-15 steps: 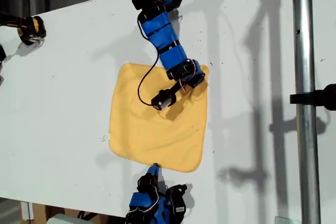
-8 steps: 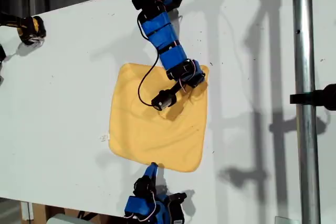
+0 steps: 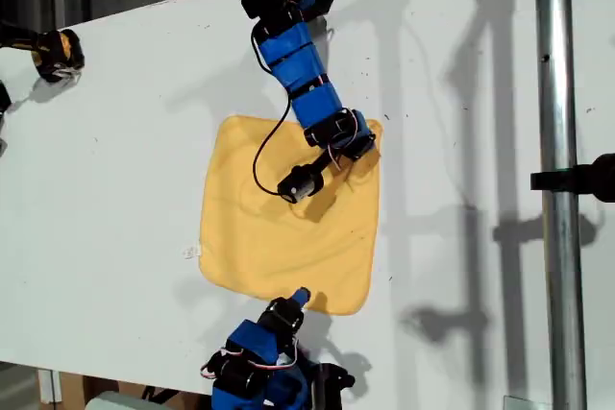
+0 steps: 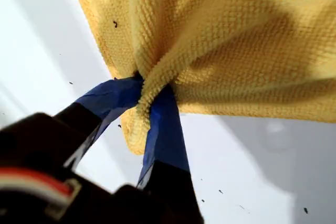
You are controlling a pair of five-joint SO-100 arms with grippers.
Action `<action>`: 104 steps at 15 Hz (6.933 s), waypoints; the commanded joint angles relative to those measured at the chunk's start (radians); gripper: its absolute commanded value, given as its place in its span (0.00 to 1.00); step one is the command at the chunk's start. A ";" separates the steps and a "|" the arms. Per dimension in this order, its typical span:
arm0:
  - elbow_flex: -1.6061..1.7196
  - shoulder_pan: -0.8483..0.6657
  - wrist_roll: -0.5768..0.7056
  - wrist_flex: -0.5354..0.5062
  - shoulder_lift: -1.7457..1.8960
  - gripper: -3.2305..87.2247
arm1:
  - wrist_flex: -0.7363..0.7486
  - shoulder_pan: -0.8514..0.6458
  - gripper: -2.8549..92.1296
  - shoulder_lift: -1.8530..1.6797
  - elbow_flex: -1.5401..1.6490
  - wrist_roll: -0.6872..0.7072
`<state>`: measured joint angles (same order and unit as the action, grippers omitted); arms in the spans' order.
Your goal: Grasp corners of a towel and fold twice.
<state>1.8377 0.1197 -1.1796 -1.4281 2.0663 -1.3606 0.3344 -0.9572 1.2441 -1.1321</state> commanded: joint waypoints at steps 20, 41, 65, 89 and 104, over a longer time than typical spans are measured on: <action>0.227 0.133 0.124 0.095 -0.290 0.44 | -0.069 -0.074 0.03 -0.005 -0.043 0.032; 0.272 0.178 0.021 0.238 -0.212 0.02 | -0.150 -0.048 0.03 -0.114 -0.083 0.040; -0.137 -0.663 0.548 -0.051 -0.230 0.02 | -0.227 -0.680 0.03 -0.626 0.161 0.295; -0.290 -0.825 0.574 0.029 -0.626 0.02 | -0.137 -0.844 0.03 -0.627 0.307 0.393; -0.321 -0.805 0.413 -0.161 -0.408 0.54 | -0.525 -0.816 0.46 -0.703 0.155 0.242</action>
<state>1.5263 -0.7148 -0.7486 -1.5662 1.5018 -1.8331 -0.4602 -1.4910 1.4419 -0.8713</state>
